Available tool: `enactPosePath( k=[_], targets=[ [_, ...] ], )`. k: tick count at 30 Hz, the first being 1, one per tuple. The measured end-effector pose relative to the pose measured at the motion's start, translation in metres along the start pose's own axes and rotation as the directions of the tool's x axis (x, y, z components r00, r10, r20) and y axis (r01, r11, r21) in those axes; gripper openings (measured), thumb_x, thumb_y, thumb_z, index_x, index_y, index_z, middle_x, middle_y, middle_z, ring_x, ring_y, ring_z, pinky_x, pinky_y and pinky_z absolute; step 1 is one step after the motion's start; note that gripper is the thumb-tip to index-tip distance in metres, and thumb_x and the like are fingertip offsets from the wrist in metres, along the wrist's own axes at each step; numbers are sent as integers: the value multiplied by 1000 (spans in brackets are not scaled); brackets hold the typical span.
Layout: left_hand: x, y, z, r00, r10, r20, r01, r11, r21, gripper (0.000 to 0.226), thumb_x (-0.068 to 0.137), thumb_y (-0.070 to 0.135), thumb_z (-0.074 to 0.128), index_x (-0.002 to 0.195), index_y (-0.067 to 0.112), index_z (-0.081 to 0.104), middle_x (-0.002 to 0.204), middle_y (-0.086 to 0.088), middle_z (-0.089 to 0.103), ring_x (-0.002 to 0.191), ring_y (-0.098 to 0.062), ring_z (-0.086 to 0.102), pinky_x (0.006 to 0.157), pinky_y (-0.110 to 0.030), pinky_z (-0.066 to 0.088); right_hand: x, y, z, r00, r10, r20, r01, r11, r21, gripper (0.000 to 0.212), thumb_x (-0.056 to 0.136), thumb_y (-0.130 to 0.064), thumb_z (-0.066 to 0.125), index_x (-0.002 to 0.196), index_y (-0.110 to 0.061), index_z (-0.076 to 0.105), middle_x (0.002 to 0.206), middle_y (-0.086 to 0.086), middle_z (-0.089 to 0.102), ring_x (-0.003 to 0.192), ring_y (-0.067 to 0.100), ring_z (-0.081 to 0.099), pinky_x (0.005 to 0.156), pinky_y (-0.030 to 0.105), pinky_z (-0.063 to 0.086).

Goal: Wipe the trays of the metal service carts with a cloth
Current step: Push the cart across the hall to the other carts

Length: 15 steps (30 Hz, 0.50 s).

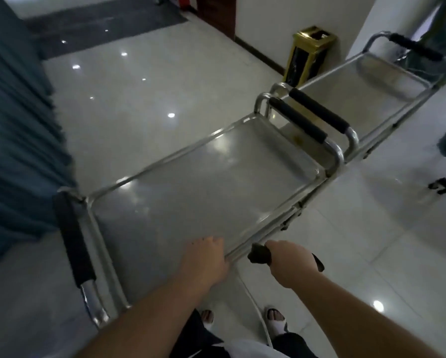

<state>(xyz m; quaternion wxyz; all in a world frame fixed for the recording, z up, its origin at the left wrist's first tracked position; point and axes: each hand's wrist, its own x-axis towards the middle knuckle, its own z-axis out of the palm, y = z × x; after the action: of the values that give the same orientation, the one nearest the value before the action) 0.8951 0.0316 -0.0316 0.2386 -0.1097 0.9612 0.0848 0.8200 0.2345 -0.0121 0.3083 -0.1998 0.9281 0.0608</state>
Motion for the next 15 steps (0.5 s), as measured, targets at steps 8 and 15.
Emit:
enactPosePath(
  k=[8, 15],
  targets=[
    [-85, 47, 60, 906, -423, 3, 415, 887, -201, 36, 97, 45, 56, 125, 23, 60, 125, -3, 65, 115, -28, 62, 91, -38, 46, 6, 13, 13, 925, -375, 52, 379, 920, -98, 29, 98, -16, 59, 125, -27, 59, 111, 1, 70, 97, 24, 70, 89, 44, 60],
    [-153, 55, 108, 799, -586, 135, 596, 743, -303, 38, 98, 41, 46, 131, 23, 54, 129, -4, 59, 114, -27, 58, 92, -44, 43, -17, 8, 47, 866, -486, 113, 499, 844, -194, 26, 98, -18, 61, 119, -33, 60, 102, -4, 68, 90, 21, 68, 86, 41, 60]
  ],
)
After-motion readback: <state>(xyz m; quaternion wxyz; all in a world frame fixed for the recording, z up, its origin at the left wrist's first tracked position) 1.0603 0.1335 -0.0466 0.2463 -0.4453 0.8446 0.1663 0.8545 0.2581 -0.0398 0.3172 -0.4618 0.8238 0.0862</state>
